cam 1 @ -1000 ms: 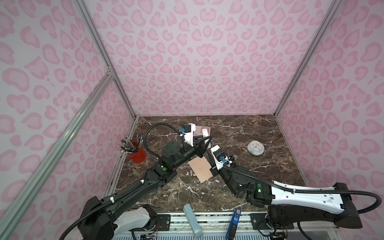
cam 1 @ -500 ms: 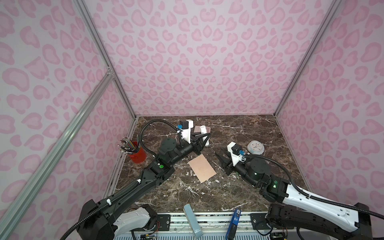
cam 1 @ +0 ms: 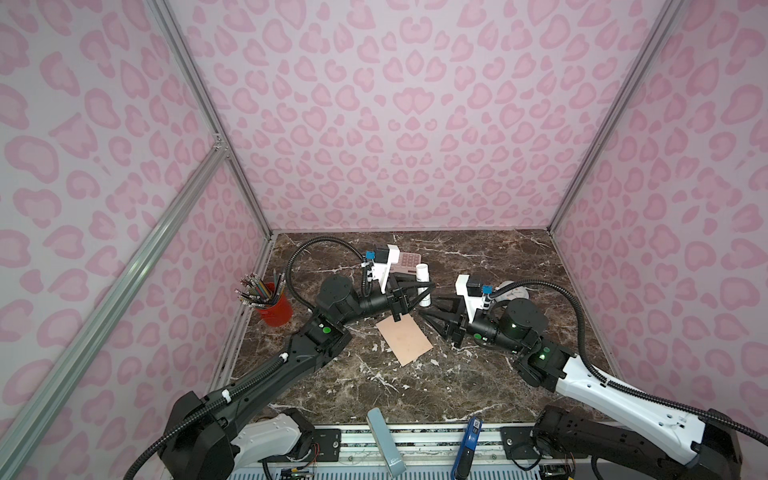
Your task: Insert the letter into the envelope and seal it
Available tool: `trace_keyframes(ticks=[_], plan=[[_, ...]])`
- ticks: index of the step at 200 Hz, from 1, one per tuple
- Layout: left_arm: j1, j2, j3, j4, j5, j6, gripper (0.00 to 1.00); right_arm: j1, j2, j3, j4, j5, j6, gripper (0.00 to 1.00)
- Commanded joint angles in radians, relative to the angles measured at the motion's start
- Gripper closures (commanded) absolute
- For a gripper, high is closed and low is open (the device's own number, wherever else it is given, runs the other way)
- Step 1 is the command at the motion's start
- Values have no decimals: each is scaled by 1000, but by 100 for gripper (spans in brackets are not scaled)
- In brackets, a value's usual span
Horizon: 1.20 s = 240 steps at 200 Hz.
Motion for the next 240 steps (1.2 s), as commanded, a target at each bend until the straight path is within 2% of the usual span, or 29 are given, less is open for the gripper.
trace_keyframes(ticks=[1,22,99,122,147,184,240], plan=[[-1,4,-1,66,50,-10,96,-6,8,7,63,-75,24,55],[0,6,-1,66,54,-11,96,-12,13,5,85,-93,39,56],[0,11,3,63,52,-8,96,-14,25,25,55,-101,41,71],[-1,14,12,21,28,12,96,-15,27,33,55,-83,57,74],[-1,9,4,-21,-46,38,96,-12,34,55,50,-47,81,78],[-7,-14,-9,-112,-208,91,96,39,46,111,-36,94,36,79],[-15,-54,-36,-145,-408,98,96,232,70,166,-126,526,-121,81]])
